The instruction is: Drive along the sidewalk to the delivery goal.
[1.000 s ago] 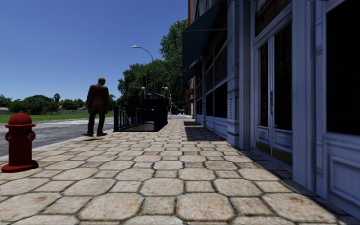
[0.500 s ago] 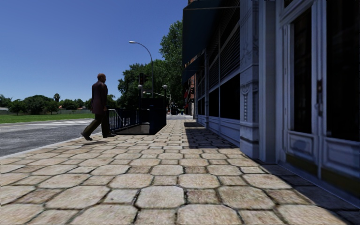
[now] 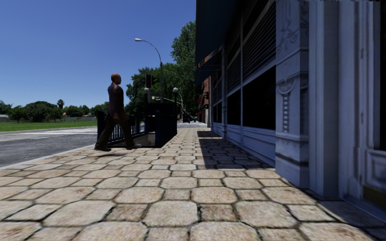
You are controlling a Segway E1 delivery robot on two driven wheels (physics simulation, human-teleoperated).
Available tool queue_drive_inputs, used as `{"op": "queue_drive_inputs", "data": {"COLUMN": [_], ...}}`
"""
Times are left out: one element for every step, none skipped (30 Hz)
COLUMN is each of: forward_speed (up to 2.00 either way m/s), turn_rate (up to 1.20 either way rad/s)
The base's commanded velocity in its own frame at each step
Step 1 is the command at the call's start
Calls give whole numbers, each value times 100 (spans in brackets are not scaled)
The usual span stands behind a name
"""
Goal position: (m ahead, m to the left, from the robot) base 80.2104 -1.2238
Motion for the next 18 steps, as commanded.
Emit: {"op": "queue_drive_inputs", "data": {"forward_speed": [91, 91, 91, 91, 91, 91, 91, 91, 91, 91, 91, 91, 91, 91, 91, 91, 91, 91], "turn_rate": [0, 0, 0, 0, 0, 0, 0, 0, 0, 0, 0, 0, 0, 0, 0, 0, 0, 0]}}
